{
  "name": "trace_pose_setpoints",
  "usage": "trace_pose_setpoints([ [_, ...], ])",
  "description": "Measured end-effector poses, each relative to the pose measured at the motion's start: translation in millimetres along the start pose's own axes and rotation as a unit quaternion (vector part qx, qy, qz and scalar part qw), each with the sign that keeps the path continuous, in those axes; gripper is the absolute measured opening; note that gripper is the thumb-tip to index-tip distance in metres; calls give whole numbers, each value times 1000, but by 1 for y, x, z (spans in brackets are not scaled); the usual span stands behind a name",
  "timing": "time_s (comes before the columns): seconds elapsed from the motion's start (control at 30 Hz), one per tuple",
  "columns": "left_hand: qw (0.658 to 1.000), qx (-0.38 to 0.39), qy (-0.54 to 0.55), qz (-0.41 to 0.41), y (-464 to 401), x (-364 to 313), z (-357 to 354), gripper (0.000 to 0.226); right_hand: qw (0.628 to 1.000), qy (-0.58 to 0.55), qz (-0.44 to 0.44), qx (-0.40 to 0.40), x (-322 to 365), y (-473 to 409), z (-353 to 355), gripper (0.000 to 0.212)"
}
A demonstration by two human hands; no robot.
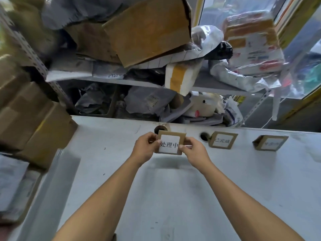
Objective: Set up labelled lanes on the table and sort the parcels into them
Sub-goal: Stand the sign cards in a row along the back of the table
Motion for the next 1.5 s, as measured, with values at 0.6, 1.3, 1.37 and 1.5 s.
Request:
trace_pose_setpoints([
  [0.6,991,-73,-97,49,-79,34,-51,13,994,60,78,-43,-58,-87,6,15],
  [1.3,985,-57,-146,67,-71,39,-51,35,996,81,38,-28,-71,-77,12,23],
  [1.37,985,-60,-147,72,-64,36,-47,36,996,70,41,-37,-68,-70,13,23],
  [1.5,984,-73,-151,55,-42,22,-31,31,996,65,58,-32,-53,-50,12,18],
])
Point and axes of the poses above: each hand's wrist, its own y-axis away from the middle knuckle, its own z-axis out of the back of the hand, x = y × z, the point moved 5 cm from there along -y, towards the middle knuckle, and after that the axes turned 6 degrees about -y, right-handed, at the moved point
